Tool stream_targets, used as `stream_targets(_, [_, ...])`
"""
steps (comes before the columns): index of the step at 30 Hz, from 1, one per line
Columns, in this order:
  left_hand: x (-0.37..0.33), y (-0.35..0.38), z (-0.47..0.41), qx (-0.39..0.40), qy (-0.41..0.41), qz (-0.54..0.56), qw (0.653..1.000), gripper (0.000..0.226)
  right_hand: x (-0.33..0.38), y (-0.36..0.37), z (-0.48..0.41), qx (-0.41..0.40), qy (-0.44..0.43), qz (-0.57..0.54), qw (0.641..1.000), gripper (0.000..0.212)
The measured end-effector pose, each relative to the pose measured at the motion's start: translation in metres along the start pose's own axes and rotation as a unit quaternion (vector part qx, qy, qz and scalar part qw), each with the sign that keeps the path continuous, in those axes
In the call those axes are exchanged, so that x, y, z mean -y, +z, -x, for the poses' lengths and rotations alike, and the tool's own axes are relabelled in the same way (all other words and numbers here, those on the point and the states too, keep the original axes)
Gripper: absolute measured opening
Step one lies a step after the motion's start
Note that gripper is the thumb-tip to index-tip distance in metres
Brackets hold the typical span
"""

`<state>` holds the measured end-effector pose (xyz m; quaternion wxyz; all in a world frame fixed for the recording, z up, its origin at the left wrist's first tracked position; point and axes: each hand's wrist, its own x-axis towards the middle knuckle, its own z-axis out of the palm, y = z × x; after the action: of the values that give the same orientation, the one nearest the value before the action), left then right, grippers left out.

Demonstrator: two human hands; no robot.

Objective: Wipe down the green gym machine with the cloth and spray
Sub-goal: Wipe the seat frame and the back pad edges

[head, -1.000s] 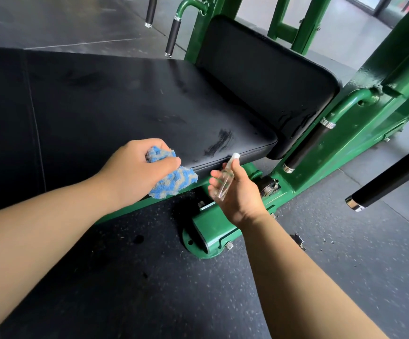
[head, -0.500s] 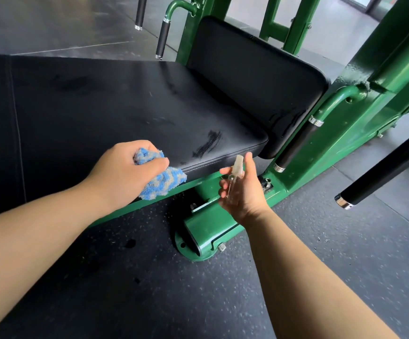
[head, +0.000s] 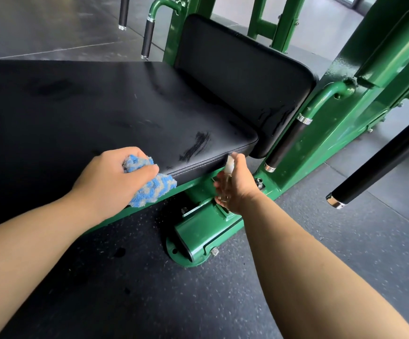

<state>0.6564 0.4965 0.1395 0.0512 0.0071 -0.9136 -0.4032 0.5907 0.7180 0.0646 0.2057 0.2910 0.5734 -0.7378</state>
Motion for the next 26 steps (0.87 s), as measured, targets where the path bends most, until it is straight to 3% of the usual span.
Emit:
stream_targets(3, [0.001,0.002,-0.001,-0.013,-0.003,-0.012,1.000,0.034,-0.004,-0.002,-0.008,-0.034,-0.001,-0.006,0.999,0.095])
stream_targets(5, [0.002,0.002,-0.002,-0.017,-0.004,-0.013,1.000,0.035,-0.007,0.000,-0.011,-0.058,-0.020,-0.033,0.998,0.087])
stream_targets(7, [0.001,0.002,-0.002,-0.017,-0.003,-0.009,1.000,0.036,-0.008,0.002,-0.014,-0.097,-0.035,-0.083,0.991,0.056])
stream_targets(9, [0.000,0.001,-0.001,-0.013,-0.005,-0.005,1.000,0.034,-0.009,0.005,-0.015,-0.121,-0.037,-0.114,0.985,0.043])
stream_targets(15, [-0.002,-0.002,0.001,-0.011,-0.004,0.001,1.000,0.034,-0.009,0.012,-0.006,-0.113,-0.068,-0.119,0.984,0.056])
stream_targets(20, [0.000,-0.003,0.003,0.001,0.001,0.001,1.000,0.031,-0.010,0.024,-0.006,-0.148,-0.090,-0.067,0.983,0.041])
stream_targets(26, [-0.001,-0.003,0.003,0.009,-0.008,0.011,1.000,0.029,-0.009,0.027,0.000,-0.122,-0.072,-0.115,0.983,0.046])
